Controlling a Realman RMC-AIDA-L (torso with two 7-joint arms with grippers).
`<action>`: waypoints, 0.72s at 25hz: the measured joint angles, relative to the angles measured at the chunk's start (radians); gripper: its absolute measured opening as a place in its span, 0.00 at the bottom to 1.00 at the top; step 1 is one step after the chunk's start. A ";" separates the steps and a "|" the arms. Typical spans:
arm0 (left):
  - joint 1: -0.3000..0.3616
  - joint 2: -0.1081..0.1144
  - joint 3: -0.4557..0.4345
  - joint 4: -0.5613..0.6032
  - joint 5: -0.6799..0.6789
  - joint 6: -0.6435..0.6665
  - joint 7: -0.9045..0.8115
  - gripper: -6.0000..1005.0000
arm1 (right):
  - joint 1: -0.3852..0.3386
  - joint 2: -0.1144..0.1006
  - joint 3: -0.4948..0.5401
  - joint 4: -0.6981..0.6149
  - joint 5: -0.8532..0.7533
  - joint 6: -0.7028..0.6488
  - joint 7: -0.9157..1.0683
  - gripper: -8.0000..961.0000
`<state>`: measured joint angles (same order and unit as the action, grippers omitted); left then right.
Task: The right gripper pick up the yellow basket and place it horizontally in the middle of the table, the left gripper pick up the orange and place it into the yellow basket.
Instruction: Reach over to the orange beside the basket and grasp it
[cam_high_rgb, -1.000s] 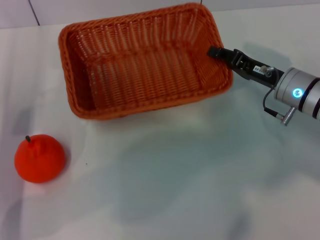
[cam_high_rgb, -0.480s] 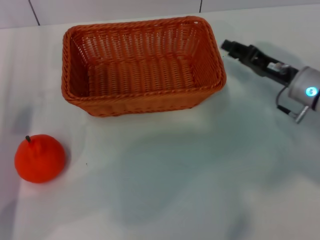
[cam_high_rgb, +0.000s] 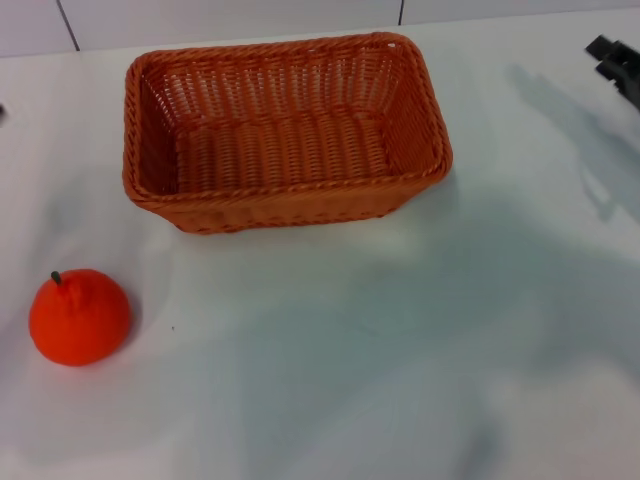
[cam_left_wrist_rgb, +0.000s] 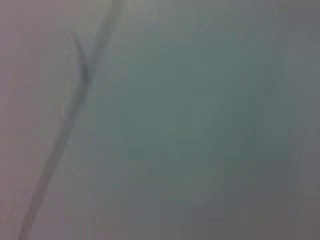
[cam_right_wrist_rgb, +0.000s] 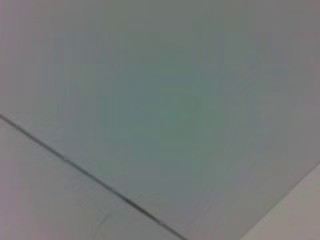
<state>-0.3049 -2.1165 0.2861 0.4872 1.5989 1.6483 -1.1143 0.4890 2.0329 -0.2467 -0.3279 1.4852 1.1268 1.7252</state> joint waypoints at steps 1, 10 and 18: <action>0.010 0.000 -0.005 0.029 0.058 0.014 -0.011 0.85 | 0.000 -0.001 0.008 -0.002 0.000 0.000 0.000 0.44; 0.073 -0.010 -0.050 0.084 0.298 0.019 0.002 0.85 | 0.036 -0.009 0.037 -0.008 0.000 -0.033 -0.004 0.44; 0.103 -0.022 -0.083 0.093 0.398 -0.014 0.056 0.85 | 0.071 0.007 0.038 0.002 0.001 -0.056 -0.009 0.44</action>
<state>-0.2016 -2.1385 0.2027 0.5804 1.9972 1.6347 -1.0585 0.5604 2.0403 -0.2087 -0.3260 1.4865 1.0707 1.7166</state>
